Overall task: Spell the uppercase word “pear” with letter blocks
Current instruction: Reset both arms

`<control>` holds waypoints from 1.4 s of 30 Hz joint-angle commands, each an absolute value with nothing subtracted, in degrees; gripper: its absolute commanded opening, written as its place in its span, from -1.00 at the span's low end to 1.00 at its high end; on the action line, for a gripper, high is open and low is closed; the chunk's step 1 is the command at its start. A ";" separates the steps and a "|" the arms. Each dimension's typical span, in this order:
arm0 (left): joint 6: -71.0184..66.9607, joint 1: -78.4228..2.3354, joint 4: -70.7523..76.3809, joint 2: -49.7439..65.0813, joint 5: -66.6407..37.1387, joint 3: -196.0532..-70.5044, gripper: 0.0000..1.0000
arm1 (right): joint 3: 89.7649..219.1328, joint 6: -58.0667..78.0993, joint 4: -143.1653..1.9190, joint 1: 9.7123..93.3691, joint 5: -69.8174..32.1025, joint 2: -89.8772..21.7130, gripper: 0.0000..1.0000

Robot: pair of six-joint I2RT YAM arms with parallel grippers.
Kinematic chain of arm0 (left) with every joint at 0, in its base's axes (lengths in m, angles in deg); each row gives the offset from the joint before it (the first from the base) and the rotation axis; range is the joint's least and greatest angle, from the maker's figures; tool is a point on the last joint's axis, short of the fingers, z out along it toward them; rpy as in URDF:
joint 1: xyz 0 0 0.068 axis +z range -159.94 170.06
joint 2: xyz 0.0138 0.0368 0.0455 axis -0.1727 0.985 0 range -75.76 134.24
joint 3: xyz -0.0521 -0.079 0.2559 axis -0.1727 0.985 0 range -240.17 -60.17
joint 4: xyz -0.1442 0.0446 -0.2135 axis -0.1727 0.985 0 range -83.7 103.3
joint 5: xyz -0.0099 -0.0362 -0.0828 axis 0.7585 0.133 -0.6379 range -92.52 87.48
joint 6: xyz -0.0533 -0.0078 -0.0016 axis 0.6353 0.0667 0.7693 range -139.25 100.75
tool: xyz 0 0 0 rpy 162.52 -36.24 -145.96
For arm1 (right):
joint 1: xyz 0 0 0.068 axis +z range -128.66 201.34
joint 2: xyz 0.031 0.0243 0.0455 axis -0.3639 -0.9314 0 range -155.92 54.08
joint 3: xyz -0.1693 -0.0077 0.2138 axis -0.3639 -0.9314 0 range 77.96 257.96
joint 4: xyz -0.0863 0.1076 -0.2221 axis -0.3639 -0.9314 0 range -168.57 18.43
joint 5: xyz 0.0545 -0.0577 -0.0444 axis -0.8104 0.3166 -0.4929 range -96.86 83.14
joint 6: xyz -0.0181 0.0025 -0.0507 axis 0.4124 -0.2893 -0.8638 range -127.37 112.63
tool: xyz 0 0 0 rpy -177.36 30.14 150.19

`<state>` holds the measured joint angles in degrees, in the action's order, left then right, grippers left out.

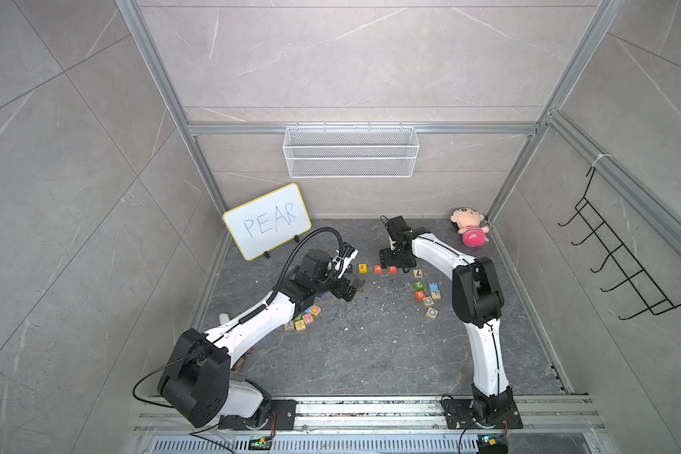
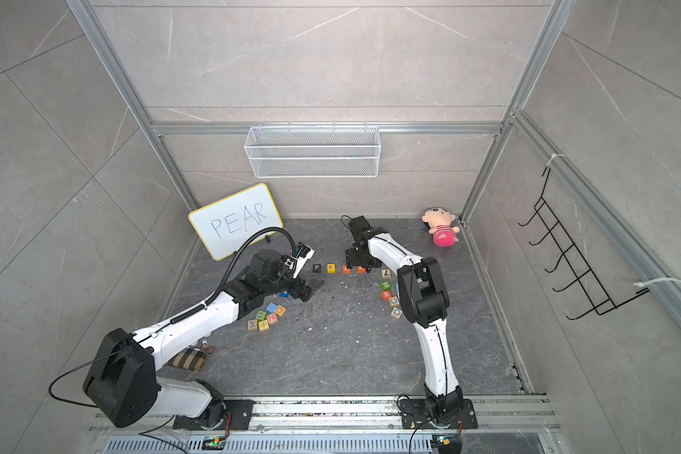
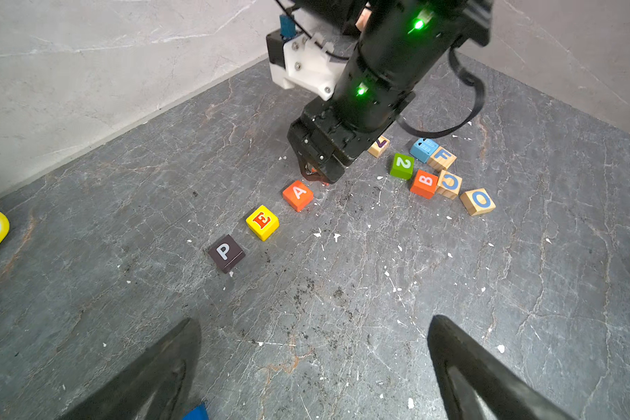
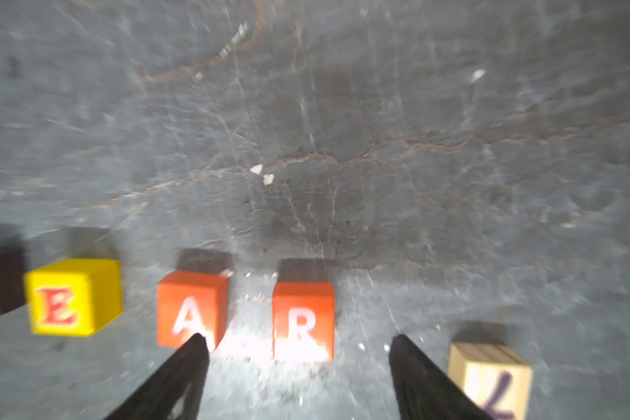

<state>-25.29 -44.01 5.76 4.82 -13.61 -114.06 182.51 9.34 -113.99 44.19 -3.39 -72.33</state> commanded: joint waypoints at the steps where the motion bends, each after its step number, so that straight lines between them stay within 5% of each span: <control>1: -23.87 -43.20 2.07 6.41 -15.23 -116.11 1.00 | 180.54 9.16 -114.27 44.11 -5.01 -66.85 0.70; 9: -22.38 -41.64 0.09 5.85 -12.71 -115.75 1.00 | 169.74 8.21 -110.02 44.10 -3.10 -54.19 0.74; 21: -20.27 -39.12 3.07 -10.55 -9.37 -108.69 0.99 | 142.66 1.87 -94.27 44.19 4.09 -26.33 0.78; 26: -20.50 -39.12 3.56 -22.00 2.08 -100.30 0.99 | 129.34 -0.70 -85.40 44.24 12.31 -12.81 0.90; 31: -21.97 -39.04 -3.20 -34.02 27.35 -86.43 1.00 | 116.16 -4.65 -74.75 44.30 19.05 -4.92 0.97; 35: -22.55 -37.82 -7.74 -39.58 41.19 -77.47 0.99 | 104.55 -7.94 -60.42 44.32 20.12 -2.21 0.96; 42: -17.92 -20.70 -18.50 -35.83 34.69 -67.47 0.99 | 95.08 -11.11 -39.97 43.80 29.54 -9.75 0.96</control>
<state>-21.55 -26.09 -9.82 -37.50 34.82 -68.23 97.38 -8.19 -54.17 44.17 24.23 -6.73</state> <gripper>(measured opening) 0.997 0.981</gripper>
